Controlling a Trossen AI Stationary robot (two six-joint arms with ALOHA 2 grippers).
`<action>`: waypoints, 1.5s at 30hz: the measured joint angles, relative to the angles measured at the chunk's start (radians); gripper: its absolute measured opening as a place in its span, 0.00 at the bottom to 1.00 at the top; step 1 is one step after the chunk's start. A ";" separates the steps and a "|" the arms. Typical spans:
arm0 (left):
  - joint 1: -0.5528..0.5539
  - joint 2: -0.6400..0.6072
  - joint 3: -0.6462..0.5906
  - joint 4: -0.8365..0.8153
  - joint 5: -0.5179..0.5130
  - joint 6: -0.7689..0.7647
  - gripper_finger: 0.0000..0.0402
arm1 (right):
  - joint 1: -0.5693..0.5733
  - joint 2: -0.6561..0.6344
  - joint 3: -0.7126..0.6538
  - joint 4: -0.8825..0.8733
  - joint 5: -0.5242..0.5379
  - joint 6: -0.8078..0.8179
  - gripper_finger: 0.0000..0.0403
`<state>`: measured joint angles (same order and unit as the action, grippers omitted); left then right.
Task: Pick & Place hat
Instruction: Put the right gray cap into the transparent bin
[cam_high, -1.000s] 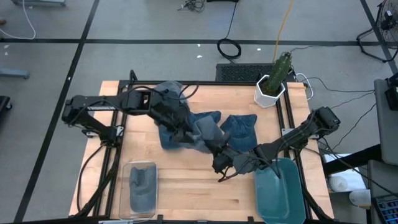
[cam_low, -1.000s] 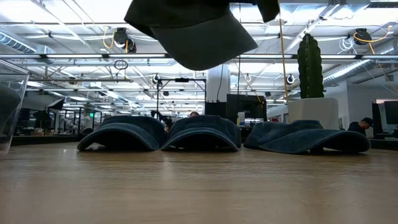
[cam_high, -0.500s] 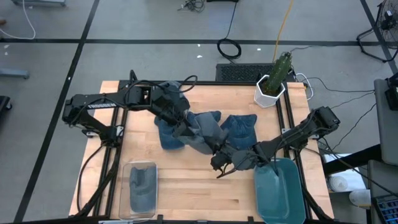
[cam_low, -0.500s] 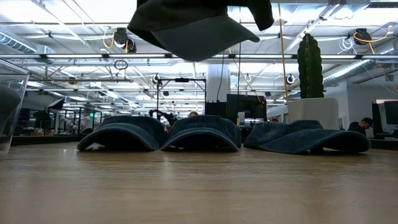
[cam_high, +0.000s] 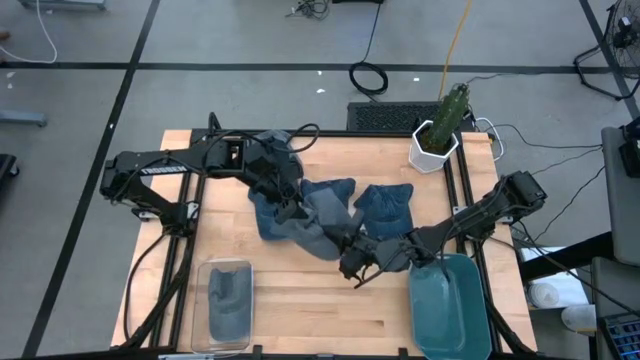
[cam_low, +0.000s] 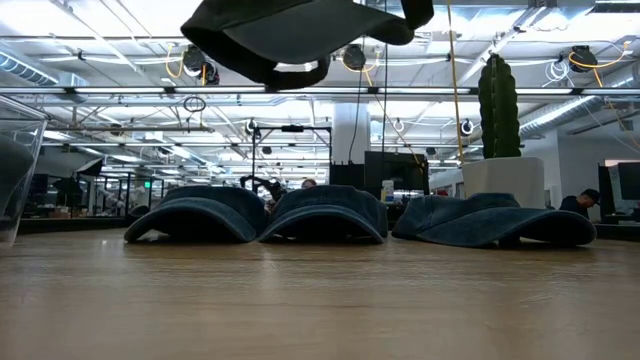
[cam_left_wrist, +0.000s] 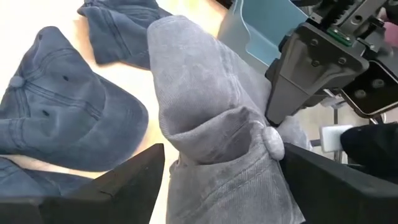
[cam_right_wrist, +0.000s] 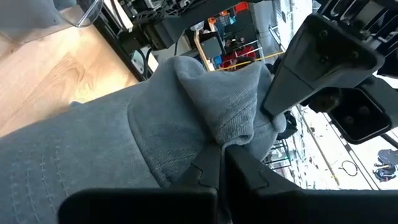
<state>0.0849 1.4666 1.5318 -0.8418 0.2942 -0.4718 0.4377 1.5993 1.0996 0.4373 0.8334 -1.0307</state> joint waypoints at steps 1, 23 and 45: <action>0.000 0.000 0.000 0.000 -0.003 0.003 0.79 | 0.000 0.000 0.000 0.000 0.000 0.000 0.00; -0.032 0.000 0.000 -0.031 0.017 0.022 0.79 | 0.015 0.000 0.000 -0.001 0.080 -0.066 0.00; -0.031 0.000 0.000 -0.018 0.009 0.048 0.74 | 0.014 0.000 0.000 0.000 0.078 -0.056 0.00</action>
<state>0.0536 1.4662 1.5318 -0.8594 0.3035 -0.4241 0.4515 1.5993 1.0996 0.4374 0.9115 -1.0864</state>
